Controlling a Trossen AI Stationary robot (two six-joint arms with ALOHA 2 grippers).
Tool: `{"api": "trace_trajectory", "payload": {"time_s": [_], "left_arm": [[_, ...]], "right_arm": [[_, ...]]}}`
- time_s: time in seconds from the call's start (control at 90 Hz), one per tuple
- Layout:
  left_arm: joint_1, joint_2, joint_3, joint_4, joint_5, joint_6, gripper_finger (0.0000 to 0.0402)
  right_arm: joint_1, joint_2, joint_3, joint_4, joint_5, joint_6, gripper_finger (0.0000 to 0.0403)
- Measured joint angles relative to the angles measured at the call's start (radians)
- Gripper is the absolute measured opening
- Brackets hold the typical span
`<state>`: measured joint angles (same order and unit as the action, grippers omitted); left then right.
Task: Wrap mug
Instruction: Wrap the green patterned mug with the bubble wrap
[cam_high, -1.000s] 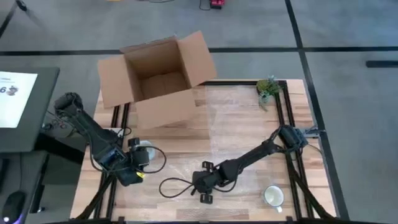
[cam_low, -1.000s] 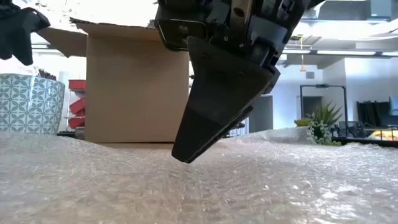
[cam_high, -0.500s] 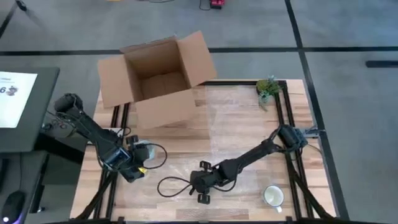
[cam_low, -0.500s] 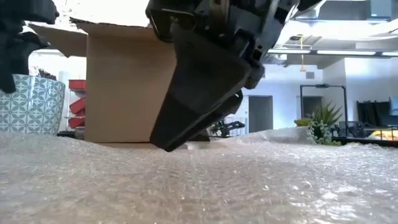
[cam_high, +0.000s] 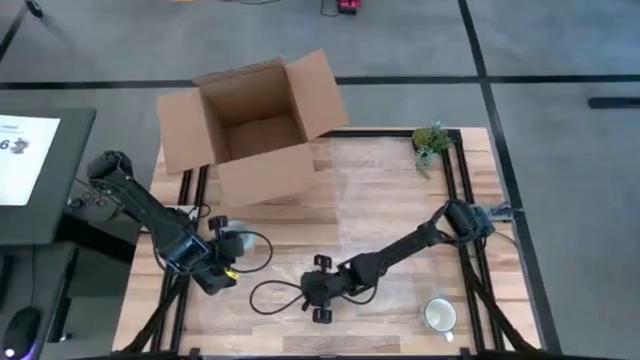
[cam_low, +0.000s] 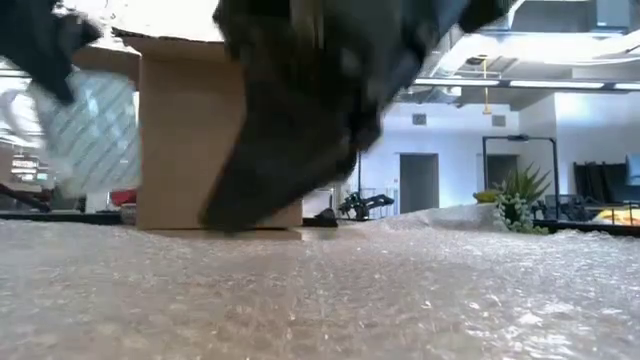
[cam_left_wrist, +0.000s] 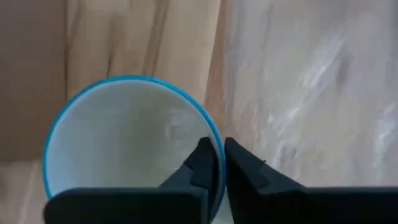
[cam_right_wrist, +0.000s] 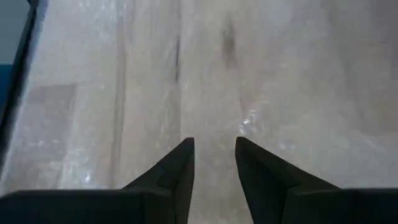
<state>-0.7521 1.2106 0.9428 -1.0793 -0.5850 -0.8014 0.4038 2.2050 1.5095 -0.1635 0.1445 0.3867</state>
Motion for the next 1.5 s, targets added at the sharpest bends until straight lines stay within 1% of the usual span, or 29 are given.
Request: {"api": "trace_trajectory", "payload": {"time_s": [0.078, 0.167, 0.211, 0.333, 0.411, 0.522, 0.578, 0.7, 0.789, 0.878, 0.944, 1.089, 1.2, 1.267, 1.367, 1.5], "left_arm": [[0.0, 0.0, 0.049, 0.006, -0.024, 0.057, 0.0002], [0.0, 0.0, 0.105, 0.033, -0.032, 0.125, 0.0002], [-0.001, 0.0, 0.128, 0.048, -0.034, 0.153, 0.0001], [-0.009, 0.0, 0.179, 0.1, -0.04, 0.23, 0.0001], [-0.018, 0.0, 0.197, 0.147, -0.043, 0.276, 0.0001], [-0.032, 0.0, 0.205, 0.189, -0.049, 0.308, 0.0001], [-0.039, 0.0, 0.204, 0.203, -0.049, 0.308, 0.0], [-0.055, 0.0, 0.205, 0.197, -0.054, 0.28, 0.0], [-0.066, 0.001, 0.204, 0.194, -0.055, 0.262, 0.0], [-0.079, 0.002, 0.204, 0.195, -0.051, 0.24, 0.0001], [-0.089, 0.002, 0.204, 0.197, -0.053, 0.224, 0.0003], [-0.106, 0.008, 0.201, 0.207, -0.054, 0.2, 0.0004], [-0.115, 0.025, 0.2, 0.223, -0.055, 0.2, 0.0004], [-0.117, 0.038, 0.2, 0.239, -0.06, 0.207, 0.0005], [-0.115, 0.07, 0.2, 0.278, -0.061, 0.239, 0.0005], [-0.1, 0.117, 0.2, 0.355, -0.06, 0.311, 0.0005]], "right_arm": [[-0.011, 0.047, 0.004, 0.091, -0.045, -0.019, 0.0107], [-0.023, 0.087, 0.005, 0.179, -0.065, -0.038, 0.0107], [-0.03, 0.111, 0.007, 0.246, -0.064, -0.049, 0.0107], [-0.057, 0.15, 0.008, 0.347, -0.059, -0.048, 0.0107], [-0.08, 0.152, 0.008, 0.347, -0.021, -0.031, 0.0107], [-0.125, 0.151, 0.011, 0.335, 0.08, -0.023, 0.0107], [-0.151, 0.15, 0.017, 0.318, 0.12, -0.004, 0.0107], [-0.188, 0.15, 0.037, 0.272, 0.123, 0.027, 0.0107], [-0.184, 0.149, 0.052, 0.218, 0.128, 0.002, 0.0107], [-0.172, 0.12, 0.063, 0.109, 0.142, -0.001, 0.0107], [-0.161, 0.104, 0.069, 0.073, 0.175, -0.021, 0.0105], [-0.125, 0.017, 0.074, -0.066, 0.283, -0.087, 0.0098], [-0.1, -0.083, 0.078, -0.229, 0.351, -0.097, 0.0095], [-0.082, -0.127, 0.078, -0.325, 0.349, -0.077, 0.0095], [-0.057, -0.164, 0.078, -0.425, 0.29, -0.015, 0.0095], [-0.018, -0.137, 0.057, -0.428, 0.264, 0.03, 0.0095]]}}
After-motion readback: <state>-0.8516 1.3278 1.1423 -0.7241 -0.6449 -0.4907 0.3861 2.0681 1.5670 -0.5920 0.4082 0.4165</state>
